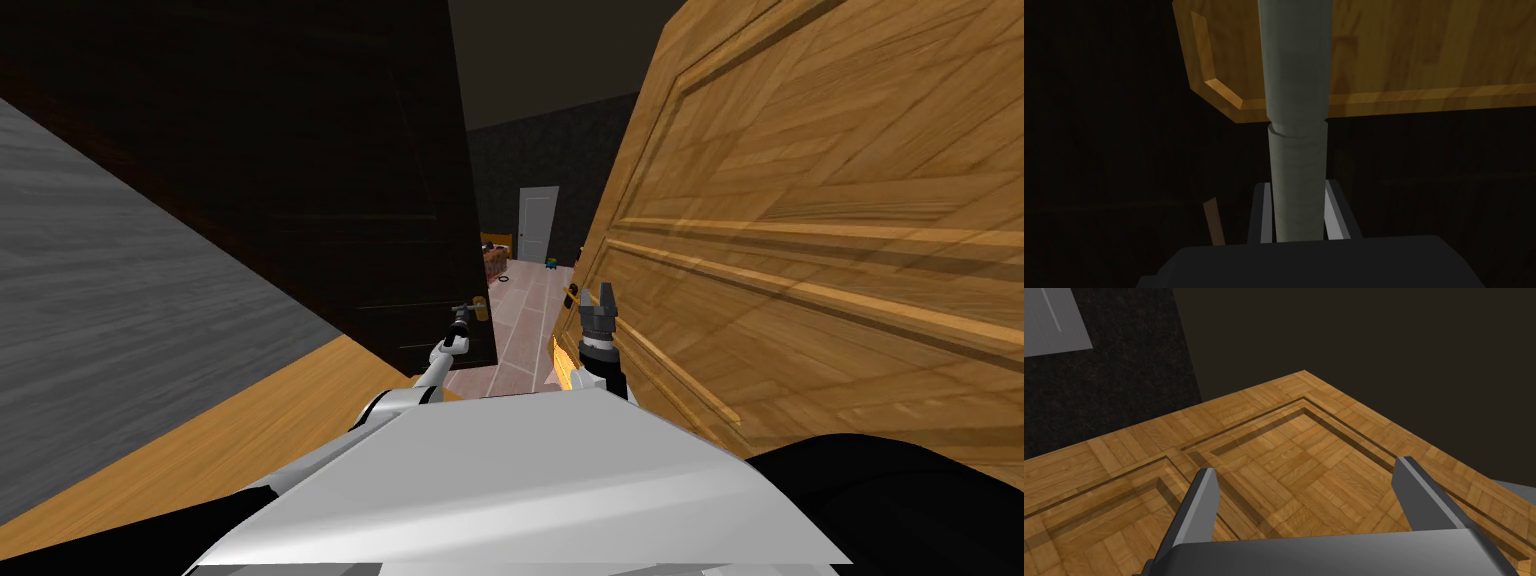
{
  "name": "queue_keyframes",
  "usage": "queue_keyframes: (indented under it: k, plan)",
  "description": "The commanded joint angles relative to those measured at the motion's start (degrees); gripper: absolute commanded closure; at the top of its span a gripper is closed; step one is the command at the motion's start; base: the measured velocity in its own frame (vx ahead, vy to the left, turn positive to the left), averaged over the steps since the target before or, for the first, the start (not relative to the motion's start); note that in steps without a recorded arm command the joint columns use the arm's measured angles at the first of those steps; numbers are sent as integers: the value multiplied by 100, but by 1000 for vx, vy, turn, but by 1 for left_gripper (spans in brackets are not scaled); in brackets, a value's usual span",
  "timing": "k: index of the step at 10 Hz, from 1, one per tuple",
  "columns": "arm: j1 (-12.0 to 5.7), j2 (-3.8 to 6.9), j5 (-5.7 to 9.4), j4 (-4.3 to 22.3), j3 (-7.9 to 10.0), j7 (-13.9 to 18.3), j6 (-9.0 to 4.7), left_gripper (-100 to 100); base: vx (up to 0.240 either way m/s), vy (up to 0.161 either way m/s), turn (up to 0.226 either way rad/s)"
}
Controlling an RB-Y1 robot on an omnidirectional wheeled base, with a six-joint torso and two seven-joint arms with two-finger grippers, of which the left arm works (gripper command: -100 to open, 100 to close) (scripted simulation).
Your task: Push the door open
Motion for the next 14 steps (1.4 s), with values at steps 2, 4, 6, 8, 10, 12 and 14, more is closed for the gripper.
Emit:
queue_keyframes:
  k: [2,4,6,8,10,12,14]
  plan:
    - [-11,32,44,-8,130,-25,-22,100,164,-114,67]
    - [-7,32,58,-7,172,-36,-22,100,115,-112,59]
    - [-51,25,88,26,355,-230,-57,100,74,-18,81]
    - [-74,-29,98,30,447,-360,-69,100,154,-21,98]
    - [-110,-132,114,37,593,-564,-89,100,188,-27,100]
    - [-149,-271,132,44,747,-781,-110,100,192,-67,142]
    - [-186,-440,148,50,895,-989,-131,100,205,-40,118]
